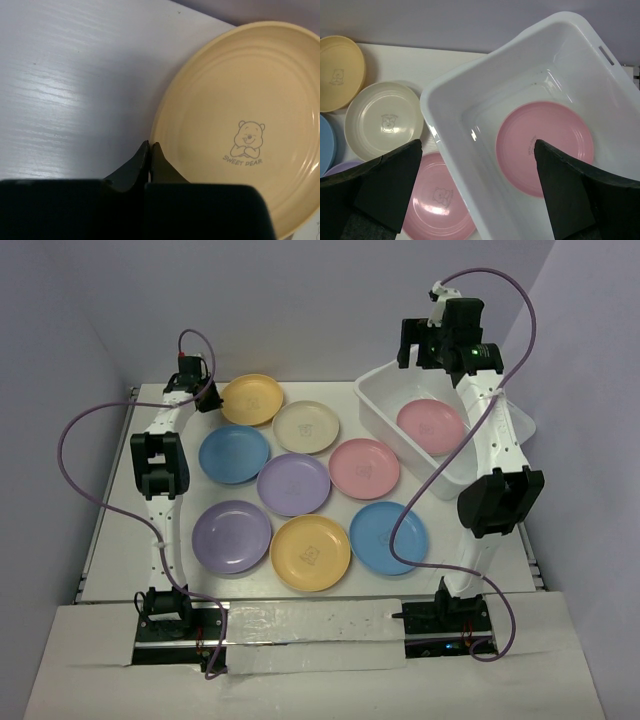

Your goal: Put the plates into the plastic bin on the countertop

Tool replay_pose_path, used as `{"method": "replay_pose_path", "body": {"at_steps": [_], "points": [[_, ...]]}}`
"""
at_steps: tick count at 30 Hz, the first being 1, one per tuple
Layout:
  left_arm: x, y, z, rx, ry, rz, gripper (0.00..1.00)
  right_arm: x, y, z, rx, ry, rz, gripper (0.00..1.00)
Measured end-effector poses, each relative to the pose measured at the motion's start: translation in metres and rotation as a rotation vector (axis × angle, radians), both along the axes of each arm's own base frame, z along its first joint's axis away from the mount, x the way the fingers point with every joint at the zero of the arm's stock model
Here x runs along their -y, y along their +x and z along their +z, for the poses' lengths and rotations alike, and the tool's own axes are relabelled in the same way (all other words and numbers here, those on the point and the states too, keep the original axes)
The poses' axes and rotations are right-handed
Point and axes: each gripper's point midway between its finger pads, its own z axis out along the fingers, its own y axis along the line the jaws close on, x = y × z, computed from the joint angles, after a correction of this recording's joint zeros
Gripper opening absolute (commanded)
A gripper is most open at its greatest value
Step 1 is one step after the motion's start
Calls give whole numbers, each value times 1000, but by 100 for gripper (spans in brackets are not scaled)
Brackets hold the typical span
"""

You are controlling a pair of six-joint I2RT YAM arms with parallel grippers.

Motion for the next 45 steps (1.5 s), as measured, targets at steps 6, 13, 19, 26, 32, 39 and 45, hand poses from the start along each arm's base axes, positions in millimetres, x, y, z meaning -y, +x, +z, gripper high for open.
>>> {"method": "replay_pose_path", "body": {"at_steps": [6,13,19,26,32,39,45], "points": [[-9,1,3,-1,-26,43,0,-8,-2,-4,-12,4,15,100],[-65,2,45,59,-112,135,0,-41,-8,-3,-25,67,88,100],[-74,-20,140,204,-148,81,0,-81,-14,-1,-38,132,186,100],[54,-85,216,323,-125,-334,0,-135,-13,-11,-67,182,299,100],[132,-128,212,329,-103,-598,0,-160,-17,-27,-110,195,357,98],[155,-144,216,349,-89,-710,0,-172,-20,-34,-123,191,398,82],[161,-150,225,367,-106,-743,0,-176,-18,-45,-137,170,415,67]]}}
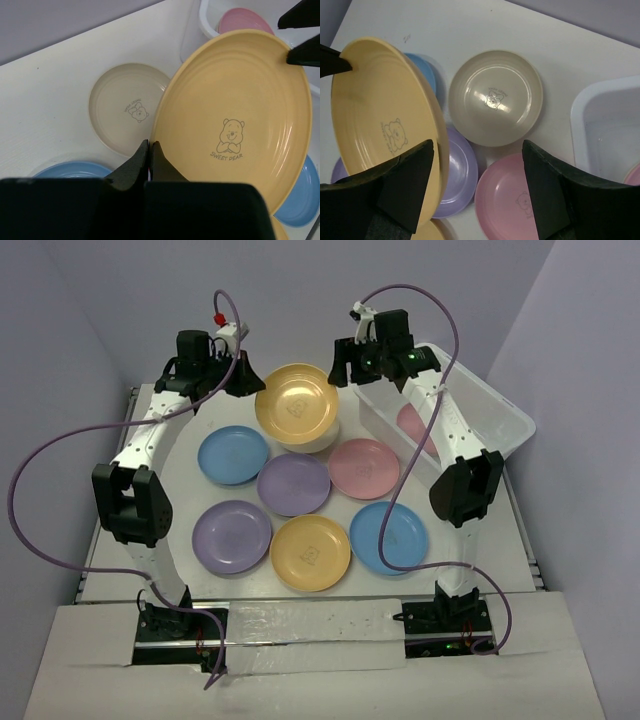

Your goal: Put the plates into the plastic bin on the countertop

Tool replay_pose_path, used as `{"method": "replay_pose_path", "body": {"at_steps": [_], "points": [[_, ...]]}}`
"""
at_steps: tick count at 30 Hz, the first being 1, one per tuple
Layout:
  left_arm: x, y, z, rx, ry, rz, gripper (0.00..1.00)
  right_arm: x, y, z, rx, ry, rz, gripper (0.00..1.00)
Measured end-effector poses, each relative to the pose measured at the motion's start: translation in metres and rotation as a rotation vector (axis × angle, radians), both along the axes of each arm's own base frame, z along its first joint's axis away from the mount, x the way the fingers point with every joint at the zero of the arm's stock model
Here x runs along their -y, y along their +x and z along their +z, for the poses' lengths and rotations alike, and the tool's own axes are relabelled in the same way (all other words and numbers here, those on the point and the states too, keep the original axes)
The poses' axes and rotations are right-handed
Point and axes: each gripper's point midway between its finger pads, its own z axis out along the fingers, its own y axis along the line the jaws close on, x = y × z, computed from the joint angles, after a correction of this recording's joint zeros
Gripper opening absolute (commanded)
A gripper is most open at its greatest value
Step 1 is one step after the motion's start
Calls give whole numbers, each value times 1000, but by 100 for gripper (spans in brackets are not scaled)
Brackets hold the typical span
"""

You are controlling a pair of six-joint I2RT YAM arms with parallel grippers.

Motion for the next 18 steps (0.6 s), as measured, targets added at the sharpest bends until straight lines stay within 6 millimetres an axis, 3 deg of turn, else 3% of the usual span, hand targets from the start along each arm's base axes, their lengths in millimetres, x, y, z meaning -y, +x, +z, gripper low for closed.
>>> {"method": "replay_pose_path", "body": {"at_steps": [3,7,12,14,16,17,18], "points": [[2,-2,0,-2,-6,-12,0,-2,0,-7,-7,-15,15,56],[6,-4,1,-3,-12,-25,0,-9,-6,-13,-14,-27,58,34],[10,-6,2,-12,-24,-35,0,-19,-17,-15,-23,-23,131,27],[12,-8,3,-23,-38,-37,0,-23,-22,-17,-36,-15,162,18],[13,-8,4,-29,-46,-38,0,-25,-26,-21,-50,-14,179,1],[13,-9,4,-33,-50,-40,0,-24,-26,-22,-55,-15,178,0],[13,-10,4,-37,-55,-43,14,-22,-25,-24,-55,-20,171,0]]}}
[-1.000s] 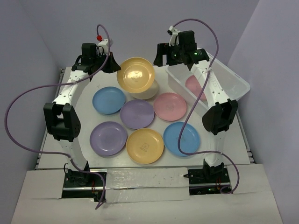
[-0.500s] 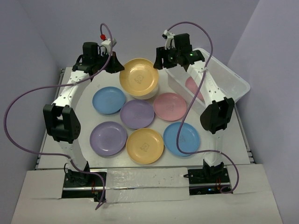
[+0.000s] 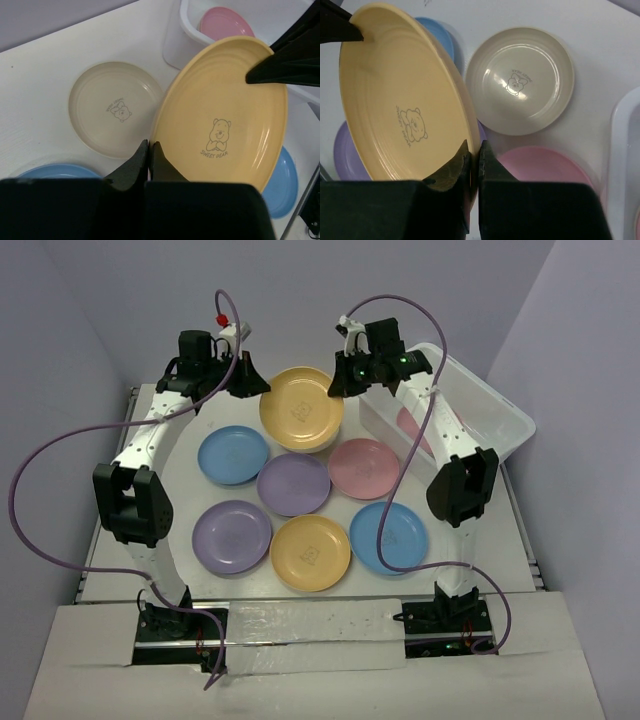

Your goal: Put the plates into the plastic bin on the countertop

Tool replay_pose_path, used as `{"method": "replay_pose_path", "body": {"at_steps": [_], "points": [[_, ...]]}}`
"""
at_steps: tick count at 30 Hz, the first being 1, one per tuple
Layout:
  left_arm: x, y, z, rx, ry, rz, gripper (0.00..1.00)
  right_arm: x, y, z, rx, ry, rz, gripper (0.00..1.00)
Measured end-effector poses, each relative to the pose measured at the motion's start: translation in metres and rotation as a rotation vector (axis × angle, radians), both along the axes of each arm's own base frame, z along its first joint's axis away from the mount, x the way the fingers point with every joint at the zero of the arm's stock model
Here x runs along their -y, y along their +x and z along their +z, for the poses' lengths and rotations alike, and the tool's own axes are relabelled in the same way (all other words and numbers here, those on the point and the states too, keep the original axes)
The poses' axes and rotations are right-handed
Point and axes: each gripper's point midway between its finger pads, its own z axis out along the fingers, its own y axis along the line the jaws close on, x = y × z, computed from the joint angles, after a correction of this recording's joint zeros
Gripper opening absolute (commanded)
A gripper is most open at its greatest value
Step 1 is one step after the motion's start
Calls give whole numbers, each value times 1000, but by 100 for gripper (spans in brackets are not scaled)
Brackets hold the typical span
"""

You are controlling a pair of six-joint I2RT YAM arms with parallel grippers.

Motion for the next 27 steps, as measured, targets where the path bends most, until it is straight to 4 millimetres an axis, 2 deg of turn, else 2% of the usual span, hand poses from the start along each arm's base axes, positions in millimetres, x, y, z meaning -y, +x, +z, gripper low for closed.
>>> {"method": "replay_pose_path", "body": {"at_steps": [1,2,3,4,5,6,9,10,12,14,16,19,20,22,24,27], "points": [[1,-1,0,-4,-4,-3,29,2,1,-1,-3,-2,-5,0],[2,-1,0,-9,-8,-2,53,3,1,-2,-5,-3,-7,0],[2,-2,0,-13,-11,-1,70,4,2,-2,-5,-3,-8,0],[2,-1,0,-15,-11,8,77,6,2,-3,-6,-5,-10,0],[1,1,1,-17,-11,22,90,7,2,-4,-11,-9,-13,0],[0,2,1,-18,-10,35,99,8,1,-5,-16,-10,-14,0],[-12,11,-1,-27,7,108,99,19,3,-6,-28,-7,-41,0],[-19,14,-3,-35,11,140,99,29,5,-5,-33,-4,-64,0],[-42,23,-9,-63,12,221,99,63,14,1,-38,7,-142,0],[-76,32,-17,-95,13,316,99,114,26,9,-33,18,-256,0],[-113,41,-29,-127,29,410,97,175,36,17,-15,22,-390,0],[-162,51,-53,-176,65,529,91,265,39,23,1,12,-584,0],[-171,52,-62,-192,77,545,90,289,36,22,1,4,-637,0],[-178,54,-82,-229,101,550,87,327,28,16,-12,-18,-723,0],[-175,55,-102,-268,113,527,86,350,19,5,-38,-41,-775,0],[-159,64,-131,-321,125,464,85,361,12,-14,-82,-68,-801,0]]}}
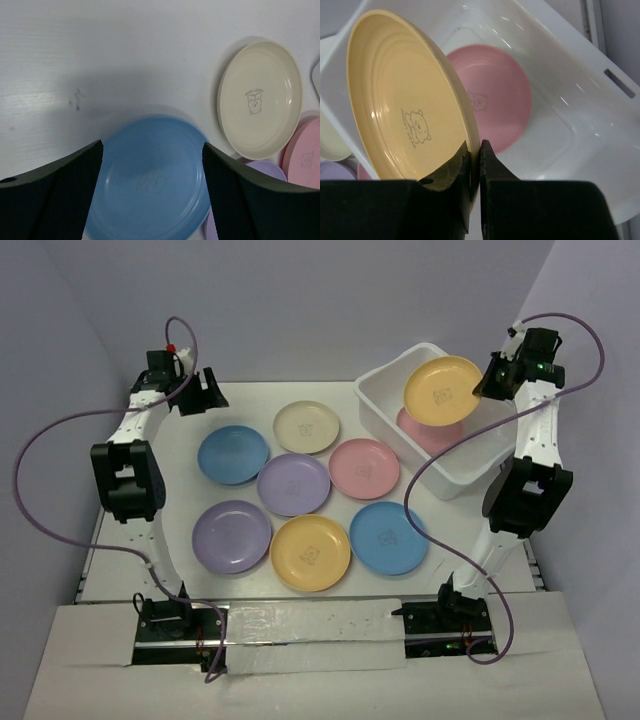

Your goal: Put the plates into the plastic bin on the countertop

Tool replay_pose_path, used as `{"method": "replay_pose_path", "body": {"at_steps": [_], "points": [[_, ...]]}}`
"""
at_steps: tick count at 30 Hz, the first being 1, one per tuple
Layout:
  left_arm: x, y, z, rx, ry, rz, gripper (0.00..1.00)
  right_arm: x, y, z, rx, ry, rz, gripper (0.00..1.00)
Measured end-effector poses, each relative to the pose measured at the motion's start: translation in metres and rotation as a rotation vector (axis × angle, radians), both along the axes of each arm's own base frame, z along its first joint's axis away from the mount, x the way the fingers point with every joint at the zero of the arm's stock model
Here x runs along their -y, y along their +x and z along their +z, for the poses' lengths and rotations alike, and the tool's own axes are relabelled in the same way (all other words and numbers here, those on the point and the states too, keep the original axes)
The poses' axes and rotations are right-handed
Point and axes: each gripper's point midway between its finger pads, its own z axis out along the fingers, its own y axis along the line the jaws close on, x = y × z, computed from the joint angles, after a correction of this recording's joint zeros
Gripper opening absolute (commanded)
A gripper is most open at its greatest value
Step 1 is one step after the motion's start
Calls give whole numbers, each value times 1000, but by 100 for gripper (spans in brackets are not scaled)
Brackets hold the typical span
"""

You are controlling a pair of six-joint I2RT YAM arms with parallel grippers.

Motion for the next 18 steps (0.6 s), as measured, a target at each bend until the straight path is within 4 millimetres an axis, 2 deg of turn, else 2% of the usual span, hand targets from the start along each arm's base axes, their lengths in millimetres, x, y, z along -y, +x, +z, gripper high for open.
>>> {"method": "replay_pose_path", "body": {"at_steps": [2,3,5,8,9,13,18], "points": [[16,11,-14,-10,-4,-40,86,3,-2,-10,-26,-12,2,2],[25,15,-20,-15,-4,-61,86,4,-2,-15,-37,-18,3,9],[46,19,-32,-24,-3,-104,86,7,-1,-22,-54,-32,2,53],[82,25,-44,-26,-2,-164,84,12,2,-33,-81,-61,-14,79],[93,24,-48,-31,-2,-183,84,14,2,-37,-89,-73,-21,84],[130,16,-67,-58,2,-248,82,19,3,-41,-108,-103,-54,97],[156,13,-86,-75,6,-293,72,12,7,-33,-89,-115,-52,98]]}}
